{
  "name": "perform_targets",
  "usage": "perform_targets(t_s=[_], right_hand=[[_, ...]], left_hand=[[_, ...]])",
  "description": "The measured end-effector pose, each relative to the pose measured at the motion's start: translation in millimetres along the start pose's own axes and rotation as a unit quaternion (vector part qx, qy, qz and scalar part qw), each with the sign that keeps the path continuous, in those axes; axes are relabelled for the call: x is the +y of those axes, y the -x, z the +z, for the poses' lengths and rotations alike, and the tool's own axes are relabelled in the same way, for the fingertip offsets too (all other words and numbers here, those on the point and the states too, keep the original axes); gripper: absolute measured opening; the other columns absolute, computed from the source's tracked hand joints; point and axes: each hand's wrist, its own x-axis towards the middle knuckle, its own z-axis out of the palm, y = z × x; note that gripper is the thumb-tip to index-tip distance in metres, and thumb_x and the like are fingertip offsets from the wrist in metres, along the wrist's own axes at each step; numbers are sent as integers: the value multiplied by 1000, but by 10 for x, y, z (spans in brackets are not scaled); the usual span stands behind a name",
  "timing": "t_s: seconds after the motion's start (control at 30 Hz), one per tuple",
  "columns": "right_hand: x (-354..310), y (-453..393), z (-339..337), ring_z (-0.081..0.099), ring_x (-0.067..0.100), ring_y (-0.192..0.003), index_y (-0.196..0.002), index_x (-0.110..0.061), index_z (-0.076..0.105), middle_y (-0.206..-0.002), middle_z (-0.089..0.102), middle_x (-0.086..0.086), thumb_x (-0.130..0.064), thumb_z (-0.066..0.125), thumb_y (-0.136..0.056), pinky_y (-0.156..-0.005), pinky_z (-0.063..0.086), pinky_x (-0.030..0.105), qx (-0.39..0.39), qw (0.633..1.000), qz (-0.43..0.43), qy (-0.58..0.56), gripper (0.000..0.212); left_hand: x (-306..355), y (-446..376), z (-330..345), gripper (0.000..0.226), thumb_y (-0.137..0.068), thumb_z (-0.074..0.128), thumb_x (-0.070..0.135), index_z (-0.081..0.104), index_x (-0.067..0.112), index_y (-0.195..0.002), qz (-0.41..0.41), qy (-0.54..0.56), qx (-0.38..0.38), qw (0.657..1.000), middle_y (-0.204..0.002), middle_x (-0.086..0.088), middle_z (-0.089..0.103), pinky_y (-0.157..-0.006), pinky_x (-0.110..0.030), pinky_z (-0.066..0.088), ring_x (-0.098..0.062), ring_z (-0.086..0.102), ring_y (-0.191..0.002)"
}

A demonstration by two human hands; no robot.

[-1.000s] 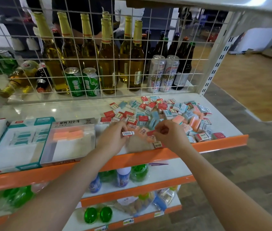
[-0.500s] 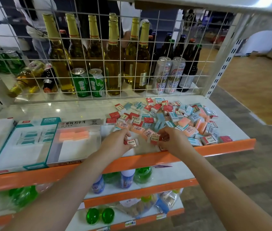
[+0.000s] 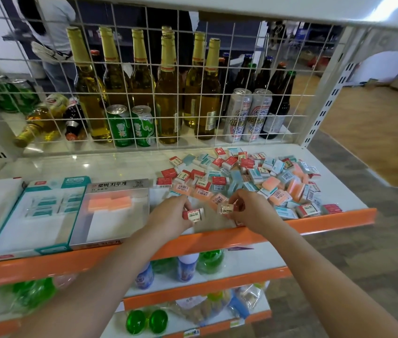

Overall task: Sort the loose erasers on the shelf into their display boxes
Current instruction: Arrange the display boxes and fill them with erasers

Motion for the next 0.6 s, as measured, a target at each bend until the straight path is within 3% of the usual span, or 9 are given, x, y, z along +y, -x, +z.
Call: perform_targets(t_s=[0.13,0.2,0.4,0.5,0.6], right_hand=[[2,10,11,56,16,-85,-109,-17,61,-99,64,2,-13,63,-83,-52,32,11,3,1000,-4,3,27],[3,13,6,57,17,-89,-110,-17,61,-103,64,3,-11,61,-84,-54,34,14,4,1000,-8,0,27],[27,55,-44,59,18,-98,-116,-13,62,-110,65,4,-6,57,-86,-77,44,22,7,999,1,-31,31],[58,76,-64,59,17,-98,-115,-13,63,-110,65,4,-7,57,-87,-77,44,22,13,999,7,-44,30],[79,80,-99,59,17,-97,-112,-13,65,-109,66,4,-6,58,-86,-78,44,22,27,997,10,-66,28]], left_hand=[[16,-11,-9,23,-81,68,25,52,21,-98,0,11,-11,1000,-105,2,62,-75,-28,45,-15,58,-92],[29,-28,-3,24,-83,67,27,52,20,-100,5,23,-23,999,-106,1,61,-79,-29,46,-14,57,-91],[136,-75,-14,46,-89,56,21,46,30,-134,64,-29,-76,995,-138,4,46,-97,-31,42,-17,48,-121],[171,-84,-28,35,-89,56,21,55,28,-123,60,-32,-53,996,-131,3,52,-91,-29,40,-17,52,-114],[196,-87,-89,19,-86,59,18,58,21,-105,30,11,-8,999,-111,1,61,-74,-29,45,-16,57,-92]])
